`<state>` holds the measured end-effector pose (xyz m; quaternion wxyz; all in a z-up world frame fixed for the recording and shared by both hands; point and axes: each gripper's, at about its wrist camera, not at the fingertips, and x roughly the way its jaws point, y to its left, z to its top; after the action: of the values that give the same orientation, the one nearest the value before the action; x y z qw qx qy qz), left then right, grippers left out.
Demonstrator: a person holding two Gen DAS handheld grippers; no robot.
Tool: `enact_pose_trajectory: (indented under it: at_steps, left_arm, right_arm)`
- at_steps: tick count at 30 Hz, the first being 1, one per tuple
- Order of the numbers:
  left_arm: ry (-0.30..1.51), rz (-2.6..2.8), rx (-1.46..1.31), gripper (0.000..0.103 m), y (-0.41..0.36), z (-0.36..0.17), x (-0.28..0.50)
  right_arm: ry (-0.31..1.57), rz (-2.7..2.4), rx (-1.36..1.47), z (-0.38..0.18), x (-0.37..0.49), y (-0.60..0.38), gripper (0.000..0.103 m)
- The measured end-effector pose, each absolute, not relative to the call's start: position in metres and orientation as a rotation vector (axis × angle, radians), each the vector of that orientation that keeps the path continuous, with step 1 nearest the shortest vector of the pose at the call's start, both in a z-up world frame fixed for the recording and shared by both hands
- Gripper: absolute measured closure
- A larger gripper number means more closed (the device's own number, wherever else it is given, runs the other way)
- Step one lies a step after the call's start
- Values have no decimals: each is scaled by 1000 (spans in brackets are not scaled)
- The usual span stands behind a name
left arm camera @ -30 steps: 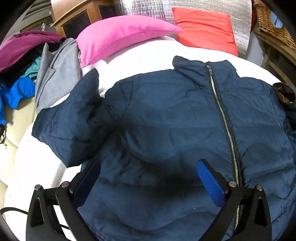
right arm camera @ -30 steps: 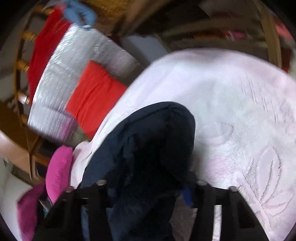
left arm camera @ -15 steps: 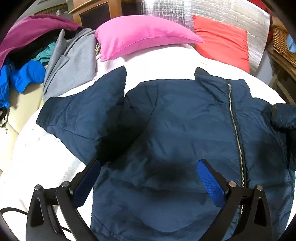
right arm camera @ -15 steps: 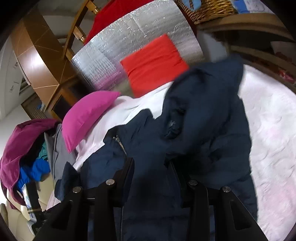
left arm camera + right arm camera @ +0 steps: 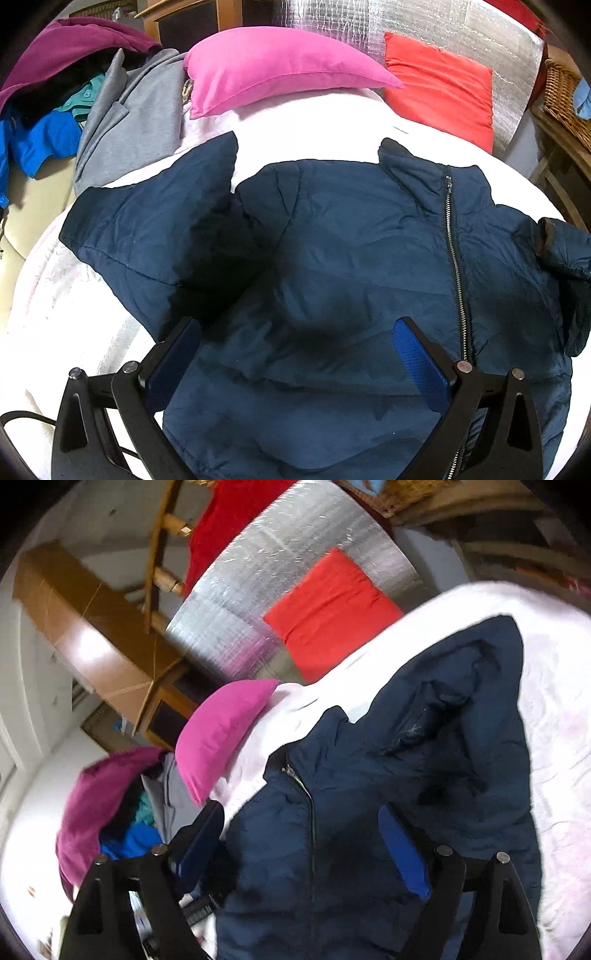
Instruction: Fold large clothes
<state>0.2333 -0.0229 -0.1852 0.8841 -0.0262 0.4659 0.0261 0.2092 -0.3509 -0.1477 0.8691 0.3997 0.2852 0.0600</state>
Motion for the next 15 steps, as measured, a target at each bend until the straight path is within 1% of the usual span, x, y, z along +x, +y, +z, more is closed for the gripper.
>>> enact_pose_trajectory:
  at_steps: [2, 6, 10, 15]
  left_arm:
    - [971, 51, -59, 0, -23, -186, 235]
    - [977, 54, -64, 0, -22, -187, 238]
    - [993, 47, -75, 0, -22, -190, 240]
    - [999, 42, -92, 0, -20, -191, 242]
  right_arm:
    - [594, 96, 905, -156, 223, -359, 15]
    - [582, -9, 1111, -189, 253, -382, 15]
    - [612, -168, 1133, -204, 279, -387, 15]
    - [591, -352, 1205, -213, 291, -394, 15]
